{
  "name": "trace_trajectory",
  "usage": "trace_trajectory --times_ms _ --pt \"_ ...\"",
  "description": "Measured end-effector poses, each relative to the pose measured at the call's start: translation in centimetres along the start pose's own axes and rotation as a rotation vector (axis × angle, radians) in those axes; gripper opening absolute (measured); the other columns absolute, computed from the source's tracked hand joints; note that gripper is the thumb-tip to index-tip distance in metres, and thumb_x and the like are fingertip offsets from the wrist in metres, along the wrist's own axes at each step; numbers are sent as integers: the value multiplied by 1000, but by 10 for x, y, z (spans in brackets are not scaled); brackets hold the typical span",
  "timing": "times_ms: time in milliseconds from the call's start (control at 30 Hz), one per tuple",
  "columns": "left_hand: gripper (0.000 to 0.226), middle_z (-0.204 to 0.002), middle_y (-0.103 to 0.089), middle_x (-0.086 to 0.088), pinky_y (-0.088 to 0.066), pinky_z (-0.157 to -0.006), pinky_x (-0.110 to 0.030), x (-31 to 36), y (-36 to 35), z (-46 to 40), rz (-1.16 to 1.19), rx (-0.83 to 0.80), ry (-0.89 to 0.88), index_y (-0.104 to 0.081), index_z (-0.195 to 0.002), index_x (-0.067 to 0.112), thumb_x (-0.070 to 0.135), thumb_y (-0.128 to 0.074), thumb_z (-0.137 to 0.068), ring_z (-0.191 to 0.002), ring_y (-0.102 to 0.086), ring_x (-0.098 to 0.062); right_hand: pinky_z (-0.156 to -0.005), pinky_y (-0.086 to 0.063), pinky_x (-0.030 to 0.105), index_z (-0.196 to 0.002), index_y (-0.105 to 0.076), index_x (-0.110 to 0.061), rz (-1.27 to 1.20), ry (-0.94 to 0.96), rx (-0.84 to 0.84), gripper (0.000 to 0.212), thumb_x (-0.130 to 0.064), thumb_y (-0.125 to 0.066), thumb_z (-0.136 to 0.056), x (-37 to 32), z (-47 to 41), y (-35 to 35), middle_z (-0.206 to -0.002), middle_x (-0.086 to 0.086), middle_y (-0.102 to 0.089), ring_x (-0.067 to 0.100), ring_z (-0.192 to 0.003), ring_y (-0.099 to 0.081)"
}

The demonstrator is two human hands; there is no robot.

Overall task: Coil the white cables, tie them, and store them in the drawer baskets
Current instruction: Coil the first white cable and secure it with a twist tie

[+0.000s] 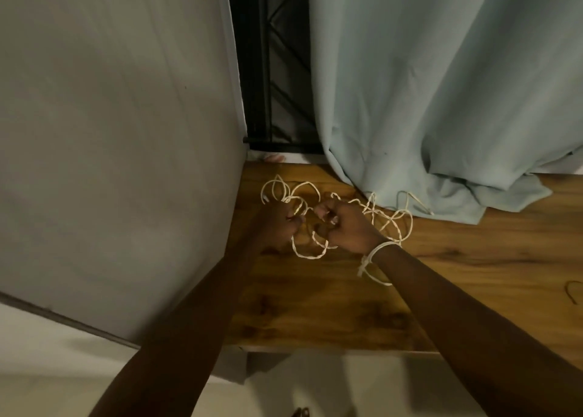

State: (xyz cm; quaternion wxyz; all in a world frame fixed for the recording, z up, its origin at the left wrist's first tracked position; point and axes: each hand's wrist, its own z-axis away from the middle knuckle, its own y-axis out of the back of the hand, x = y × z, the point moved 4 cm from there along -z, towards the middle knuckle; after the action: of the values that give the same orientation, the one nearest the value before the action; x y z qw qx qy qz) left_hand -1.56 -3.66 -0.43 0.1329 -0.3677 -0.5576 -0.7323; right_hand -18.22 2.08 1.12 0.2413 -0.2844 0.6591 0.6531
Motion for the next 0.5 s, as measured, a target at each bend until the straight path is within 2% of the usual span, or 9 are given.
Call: trace_trajectory --times_ms 67,100,167,200,267,333,400,433,500 --pt "30 -57 -60 -3 -45 -54 -28 20 8 2 292 -93 24 -63 -78 8 35 -62 -92 -52 -57 -20 -84 -49 15 -118 -58 -22 -76 -63 -153 44 -25 -78 -80 -4 -3 -4 -102 -13 -63 -3 -91 -60" --pt "27 -55 -58 -3 -48 -53 -27 29 12 5 492 -159 71 -65 -82 7 33 -63 -92 -50 -57 -18 -90 -48 15 -125 -55 -25 -110 -101 -248 52 -30 -78 -79 -2 -3 -8 -108 -16 -63 -4 -98 -60" --pt "20 -57 -54 -5 -54 -56 -31 44 17 5 835 -260 93 -66 -85 7 27 -66 -89 -51 -58 -16 -101 -51 32 -128 -54 -31 -142 -124 -329 57 -40 -76 -77 8 0 -7 -113 -13 -69 7 -106 -65" --pt "17 -61 -57 -7 -59 -63 -37 53 20 6 976 -290 73 -68 -88 6 23 -68 -86 -55 -61 -17 -101 -51 37 -128 -56 -29 -163 -116 -350 53 -38 -74 -79 13 4 -1 -108 -10 -72 12 -105 -68" --pt "18 -73 -68 -11 -57 -87 -49 72 24 5 1192 -332 -18 -72 -92 5 17 -67 -78 -73 -70 -24 -90 -56 35 -123 -60 -12 -254 -105 -390 34 -17 -66 -90 20 12 14 -87 1 -75 21 -85 -72" --pt "27 -93 -73 -16 -47 -102 -50 91 23 4 1228 -397 -141 -71 -104 7 13 -69 -78 -94 -70 -30 -65 -53 27 -116 -63 -4 -367 -109 -367 22 -8 -59 -95 24 24 37 -72 13 -63 18 -59 -62" --pt "49 -109 -71 -18 -45 -104 -44 109 16 5 1127 -490 -269 -57 -128 12 2 -65 -81 -107 -66 -31 -55 -42 26 -110 -68 -7 -443 -120 -292 25 -25 -64 -94 30 32 62 -74 15 -52 16 -56 -47" --pt "54 -110 -70 -18 -47 -103 -42 119 10 5 1061 -479 -306 -51 -135 15 -2 -60 -85 -107 -66 -31 -55 -39 27 -106 -70 -9 -461 -134 -240 29 -34 -65 -92 36 36 77 -76 15 -51 19 -58 -44" --pt "52 -94 -72 -16 -57 -88 -36 141 -1 5 987 -397 -331 -47 -139 15 -4 -55 -91 -91 -70 -27 -54 -37 24 -94 -75 -13 -450 -158 -84 29 -37 -59 -96 48 46 112 -69 14 -47 17 -56 -40"
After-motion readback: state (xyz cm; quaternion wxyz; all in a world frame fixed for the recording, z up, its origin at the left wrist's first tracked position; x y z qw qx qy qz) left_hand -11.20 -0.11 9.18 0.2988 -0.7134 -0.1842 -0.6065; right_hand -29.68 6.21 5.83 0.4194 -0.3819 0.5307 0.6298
